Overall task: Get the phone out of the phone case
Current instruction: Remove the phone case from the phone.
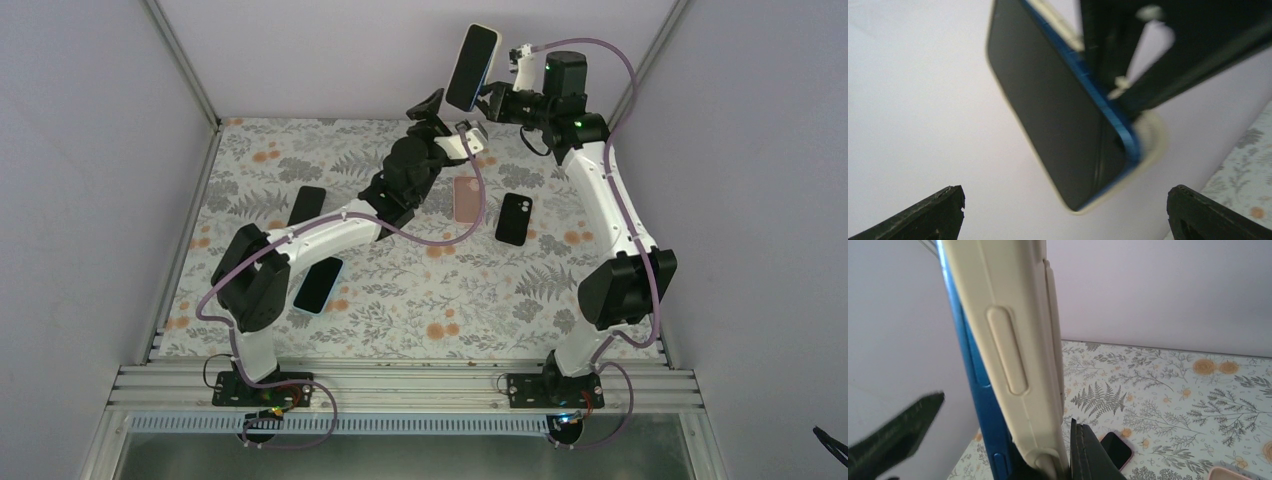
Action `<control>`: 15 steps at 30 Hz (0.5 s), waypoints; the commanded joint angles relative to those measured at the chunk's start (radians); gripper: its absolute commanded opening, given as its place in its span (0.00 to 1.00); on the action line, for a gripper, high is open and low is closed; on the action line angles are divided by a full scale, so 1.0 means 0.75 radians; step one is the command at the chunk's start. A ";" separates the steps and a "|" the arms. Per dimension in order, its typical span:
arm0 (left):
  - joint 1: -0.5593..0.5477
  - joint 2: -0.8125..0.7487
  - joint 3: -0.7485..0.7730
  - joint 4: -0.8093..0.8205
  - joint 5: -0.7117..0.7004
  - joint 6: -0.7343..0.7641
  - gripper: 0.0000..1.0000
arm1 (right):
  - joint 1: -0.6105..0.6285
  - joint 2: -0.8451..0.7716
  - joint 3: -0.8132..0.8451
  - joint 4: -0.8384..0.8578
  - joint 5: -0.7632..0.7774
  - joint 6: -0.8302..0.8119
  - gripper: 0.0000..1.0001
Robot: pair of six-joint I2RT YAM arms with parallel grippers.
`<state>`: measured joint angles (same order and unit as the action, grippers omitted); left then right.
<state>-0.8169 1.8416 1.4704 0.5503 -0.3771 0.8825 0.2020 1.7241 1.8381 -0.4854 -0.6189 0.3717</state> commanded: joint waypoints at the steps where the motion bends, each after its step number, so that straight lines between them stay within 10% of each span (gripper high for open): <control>1: 0.031 0.011 0.064 0.175 -0.073 -0.029 0.98 | 0.010 -0.073 -0.008 0.107 -0.013 0.008 0.03; 15: 0.030 -0.021 0.130 -0.070 0.061 -0.183 0.97 | 0.016 -0.062 -0.004 0.121 -0.018 0.015 0.03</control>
<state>-0.7902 1.8469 1.5265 0.5247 -0.3706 0.8097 0.2020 1.7176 1.8256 -0.4641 -0.6155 0.3729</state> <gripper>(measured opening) 0.974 0.071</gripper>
